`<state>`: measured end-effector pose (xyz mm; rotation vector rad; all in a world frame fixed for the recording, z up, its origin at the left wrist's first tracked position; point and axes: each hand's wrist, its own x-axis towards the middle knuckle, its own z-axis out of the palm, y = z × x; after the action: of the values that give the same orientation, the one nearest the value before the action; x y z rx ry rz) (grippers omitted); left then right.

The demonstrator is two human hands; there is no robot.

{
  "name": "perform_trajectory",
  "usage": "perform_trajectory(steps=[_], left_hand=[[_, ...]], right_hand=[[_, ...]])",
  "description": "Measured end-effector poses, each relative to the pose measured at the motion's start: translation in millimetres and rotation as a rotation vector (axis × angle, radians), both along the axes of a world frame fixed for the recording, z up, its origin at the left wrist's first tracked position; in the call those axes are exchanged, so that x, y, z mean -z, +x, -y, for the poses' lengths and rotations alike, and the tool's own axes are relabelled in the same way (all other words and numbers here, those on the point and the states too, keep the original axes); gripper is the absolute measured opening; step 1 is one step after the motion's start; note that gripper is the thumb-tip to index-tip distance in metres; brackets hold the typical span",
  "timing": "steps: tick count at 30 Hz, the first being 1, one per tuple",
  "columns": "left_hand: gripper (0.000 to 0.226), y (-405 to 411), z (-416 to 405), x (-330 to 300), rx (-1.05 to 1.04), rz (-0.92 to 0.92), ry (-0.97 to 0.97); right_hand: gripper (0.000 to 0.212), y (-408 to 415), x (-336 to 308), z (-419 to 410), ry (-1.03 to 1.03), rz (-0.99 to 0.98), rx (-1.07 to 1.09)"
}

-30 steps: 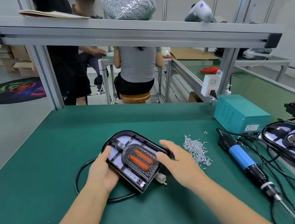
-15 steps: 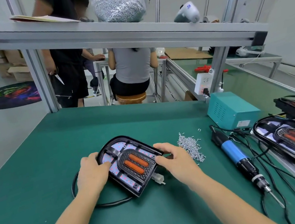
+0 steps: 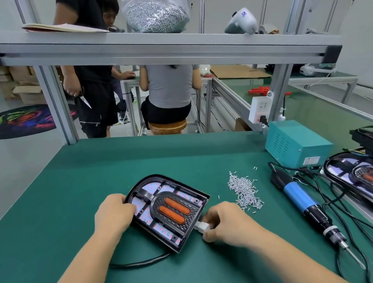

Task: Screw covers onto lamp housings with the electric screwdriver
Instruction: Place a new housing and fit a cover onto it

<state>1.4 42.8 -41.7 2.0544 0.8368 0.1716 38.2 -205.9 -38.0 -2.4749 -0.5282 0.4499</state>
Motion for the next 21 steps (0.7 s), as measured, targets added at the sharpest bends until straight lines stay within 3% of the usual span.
perform_trajectory(steps=[6, 11, 16, 21], left_hand=[[0.018, -2, -8, 7, -0.020, 0.142, -0.197], [0.015, 2, 12, 8, -0.005, 0.149, -0.020], [0.011, 5, 25, 9, -0.030, -0.004, 0.275], [0.018, 4, 31, 13, -0.063, -0.004, 0.347]], right_hand=[[0.014, 43, 0, -10, 0.014, 0.225, 0.071], [0.019, 86, 1, -40, 0.007, 0.239, 0.115], [0.019, 98, 3, -58, 0.146, 0.127, 0.142], [0.027, 80, -17, -45, 0.288, 0.052, 0.102]])
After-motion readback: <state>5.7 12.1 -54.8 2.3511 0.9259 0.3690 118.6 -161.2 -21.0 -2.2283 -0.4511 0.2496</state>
